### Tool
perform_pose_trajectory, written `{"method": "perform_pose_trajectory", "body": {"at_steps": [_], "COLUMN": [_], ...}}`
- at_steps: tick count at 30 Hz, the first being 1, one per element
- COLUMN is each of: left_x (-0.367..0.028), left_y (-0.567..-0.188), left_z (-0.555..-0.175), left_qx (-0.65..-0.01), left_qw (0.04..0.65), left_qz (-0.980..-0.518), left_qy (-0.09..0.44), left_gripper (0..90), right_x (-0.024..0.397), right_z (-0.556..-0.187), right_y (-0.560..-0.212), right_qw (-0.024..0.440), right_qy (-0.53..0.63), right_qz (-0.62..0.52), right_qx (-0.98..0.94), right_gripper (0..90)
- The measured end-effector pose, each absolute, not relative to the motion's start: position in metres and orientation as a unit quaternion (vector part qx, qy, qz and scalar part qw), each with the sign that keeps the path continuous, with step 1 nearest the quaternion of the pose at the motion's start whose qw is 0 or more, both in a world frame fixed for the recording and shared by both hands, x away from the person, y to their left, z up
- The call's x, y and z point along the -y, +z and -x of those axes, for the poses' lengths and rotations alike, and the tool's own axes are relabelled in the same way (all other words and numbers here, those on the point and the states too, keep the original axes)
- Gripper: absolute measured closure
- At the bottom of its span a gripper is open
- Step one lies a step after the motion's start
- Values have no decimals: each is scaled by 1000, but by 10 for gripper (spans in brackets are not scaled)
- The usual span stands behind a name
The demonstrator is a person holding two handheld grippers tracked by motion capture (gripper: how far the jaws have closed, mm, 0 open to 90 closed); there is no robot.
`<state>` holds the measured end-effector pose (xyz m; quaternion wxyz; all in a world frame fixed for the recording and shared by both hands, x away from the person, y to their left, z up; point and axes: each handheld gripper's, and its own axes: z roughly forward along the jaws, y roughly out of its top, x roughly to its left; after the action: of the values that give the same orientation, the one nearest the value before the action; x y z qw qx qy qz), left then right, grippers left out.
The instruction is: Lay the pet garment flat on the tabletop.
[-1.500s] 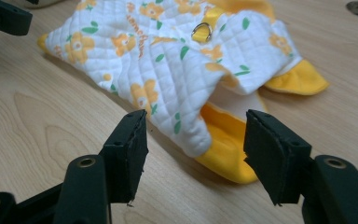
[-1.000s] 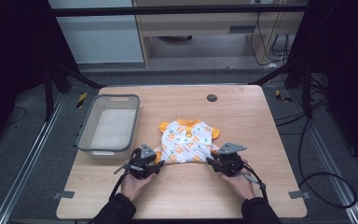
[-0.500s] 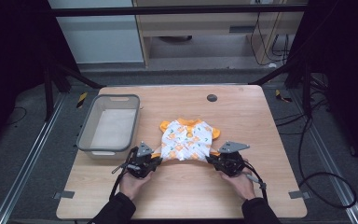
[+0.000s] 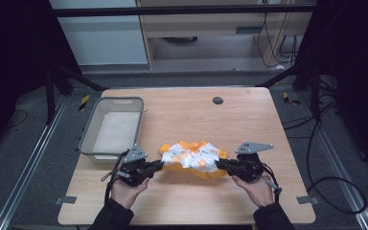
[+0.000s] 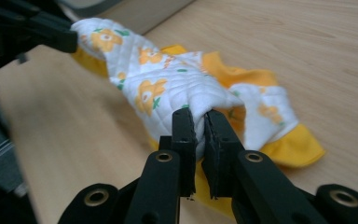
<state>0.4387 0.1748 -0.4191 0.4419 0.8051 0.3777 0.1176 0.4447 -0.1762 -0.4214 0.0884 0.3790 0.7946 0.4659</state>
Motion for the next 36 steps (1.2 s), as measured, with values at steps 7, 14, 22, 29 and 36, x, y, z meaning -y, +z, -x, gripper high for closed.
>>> {"method": "perform_pose_trajectory", "body": {"at_steps": [7, 14, 22, 29, 36], "left_x": [-166, -163, -180, -185, -179], "left_y": [-467, -472, -447, -463, -477], "left_z": [-500, -499, -465, -445, -445], "left_qx": [-457, -449, -406, -398, -408], "left_qw": [384, 373, 404, 389, 370], "left_qz": [-796, -801, -805, -816, -823], "left_qy": [103, 133, 155, 157, 140], "left_gripper": [835, 674, 454, 373, 392], "right_x": [156, 154, 180, 201, 199], "right_z": [-499, -502, -474, -445, -444], "right_y": [-470, -479, -449, -461, -485], "right_qw": [145, 170, 191, 178, 159], "right_qy": [402, 404, 448, 437, 417], "right_qz": [-433, -432, -407, -402, -404], "right_qx": [-794, -788, -773, -785, -798], "right_gripper": [799, 712, 596, 517, 482]}}
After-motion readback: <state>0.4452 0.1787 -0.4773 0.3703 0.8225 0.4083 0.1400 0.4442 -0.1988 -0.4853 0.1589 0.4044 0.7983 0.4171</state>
